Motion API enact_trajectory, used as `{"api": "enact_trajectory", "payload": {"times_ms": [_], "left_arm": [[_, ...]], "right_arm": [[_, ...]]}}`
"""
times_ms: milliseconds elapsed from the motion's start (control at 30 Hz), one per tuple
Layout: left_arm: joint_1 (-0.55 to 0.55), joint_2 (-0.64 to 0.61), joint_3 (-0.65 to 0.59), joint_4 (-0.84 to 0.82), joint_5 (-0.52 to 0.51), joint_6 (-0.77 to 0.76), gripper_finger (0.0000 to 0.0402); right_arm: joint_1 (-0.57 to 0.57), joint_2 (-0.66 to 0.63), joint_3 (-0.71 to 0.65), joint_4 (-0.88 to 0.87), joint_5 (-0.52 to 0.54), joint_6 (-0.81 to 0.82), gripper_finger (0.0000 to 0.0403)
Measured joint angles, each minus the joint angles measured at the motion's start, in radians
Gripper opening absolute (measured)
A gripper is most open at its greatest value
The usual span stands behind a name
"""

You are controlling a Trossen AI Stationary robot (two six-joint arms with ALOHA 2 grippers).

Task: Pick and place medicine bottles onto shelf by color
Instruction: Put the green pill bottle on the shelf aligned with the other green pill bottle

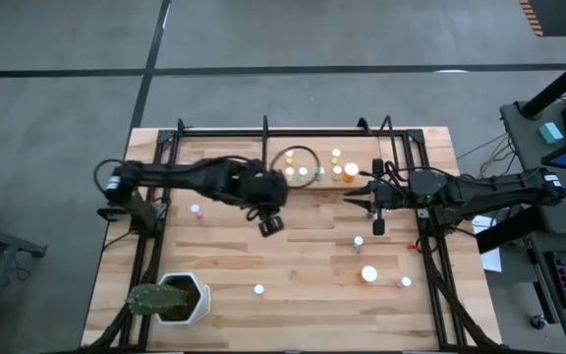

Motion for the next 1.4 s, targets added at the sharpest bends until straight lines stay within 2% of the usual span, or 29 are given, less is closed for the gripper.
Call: {"api": "enact_trajectory", "payload": {"times_ms": [133,267,533,733,1067,1300,1400], "left_arm": [[0.011,0.114,0.144,-0.076,-0.059,0.094,0.0105],[0.038,0.178,0.209,-0.085,-0.130,0.174,0.0105],[0.165,0.205,0.182,0.048,-0.120,0.255,0.0105],[0.229,0.235,0.132,0.200,-0.021,0.375,0.0105],[0.311,0.349,0.123,0.371,-0.062,0.436,0.0105],[0.388,0.364,0.120,0.371,-0.055,0.440,0.0105],[0.411,0.370,0.120,0.385,0.002,0.451,0.0105]], "right_arm": [[0.000,-0.005,0.000,-0.031,0.000,0.005,0.0038],[0.000,-0.008,0.000,-0.029,0.000,0.005,0.0038],[0.000,-0.008,0.000,-0.044,0.000,-0.008,0.0038],[0.000,-0.008,0.000,-0.044,0.000,-0.010,0.0038],[0.000,-0.008,0.000,-0.044,0.000,-0.014,0.0038],[0.000,-0.008,0.000,-0.044,0.000,-0.022,0.0038],[0.000,-0.008,0.000,-0.044,0.000,-0.022,0.0038]]}}
